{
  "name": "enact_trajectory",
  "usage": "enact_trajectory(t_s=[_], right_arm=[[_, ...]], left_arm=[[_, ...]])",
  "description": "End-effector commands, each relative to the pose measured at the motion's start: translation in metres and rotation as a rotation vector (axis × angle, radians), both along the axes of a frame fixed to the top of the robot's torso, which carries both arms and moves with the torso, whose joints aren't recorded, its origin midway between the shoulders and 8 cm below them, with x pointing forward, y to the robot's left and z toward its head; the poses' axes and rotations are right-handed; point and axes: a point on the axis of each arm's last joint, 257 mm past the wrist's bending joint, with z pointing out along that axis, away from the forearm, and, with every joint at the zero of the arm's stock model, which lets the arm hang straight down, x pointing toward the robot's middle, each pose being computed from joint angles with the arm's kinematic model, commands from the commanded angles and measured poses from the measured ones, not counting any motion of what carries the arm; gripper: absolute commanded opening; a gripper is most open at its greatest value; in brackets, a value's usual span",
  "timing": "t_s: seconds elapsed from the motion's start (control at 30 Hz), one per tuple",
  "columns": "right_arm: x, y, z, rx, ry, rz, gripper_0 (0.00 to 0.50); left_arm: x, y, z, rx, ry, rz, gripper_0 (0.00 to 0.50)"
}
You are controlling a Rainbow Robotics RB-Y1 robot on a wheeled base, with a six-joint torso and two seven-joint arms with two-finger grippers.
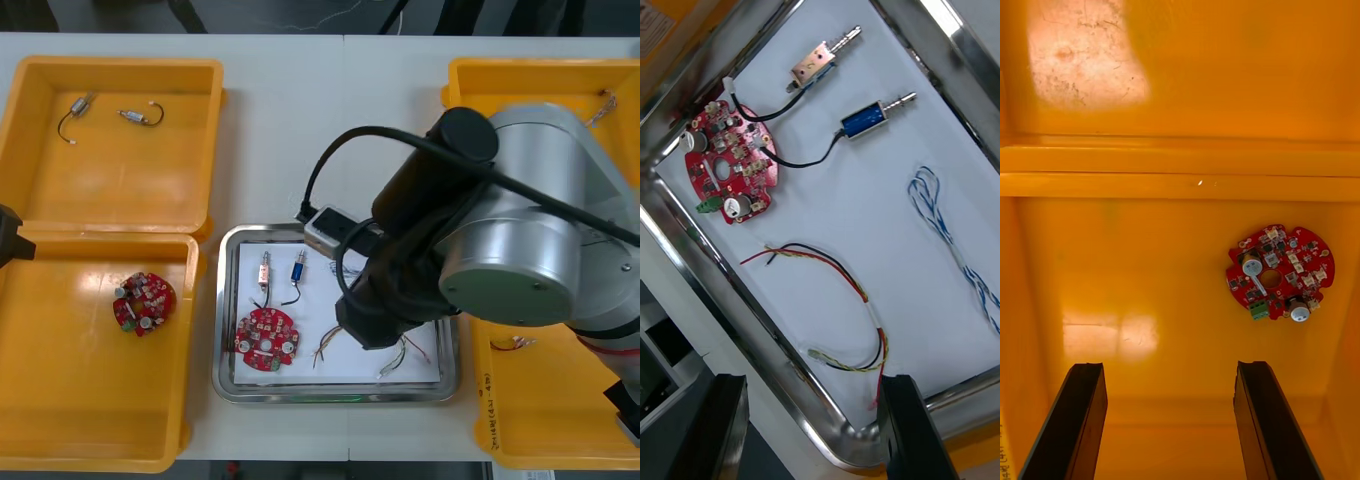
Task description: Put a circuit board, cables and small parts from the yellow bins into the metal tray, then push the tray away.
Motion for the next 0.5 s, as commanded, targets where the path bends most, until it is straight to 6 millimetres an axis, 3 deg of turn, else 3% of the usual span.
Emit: enact_trajectory(t_s=[0.03,0.5], right_arm=[[-0.012,0.022,-0.001,-0.046,-0.039,0.123,0.500],[-0.023,0.018,-0.041,-0.273,-0.109,0.456,0.500]], left_arm=[[-0.006,0.017,0.015,0.070,-0.020,-0.011,0.500],[-0.006,0.018,0.016,0.071,-0.021,-0.013,0.500]])
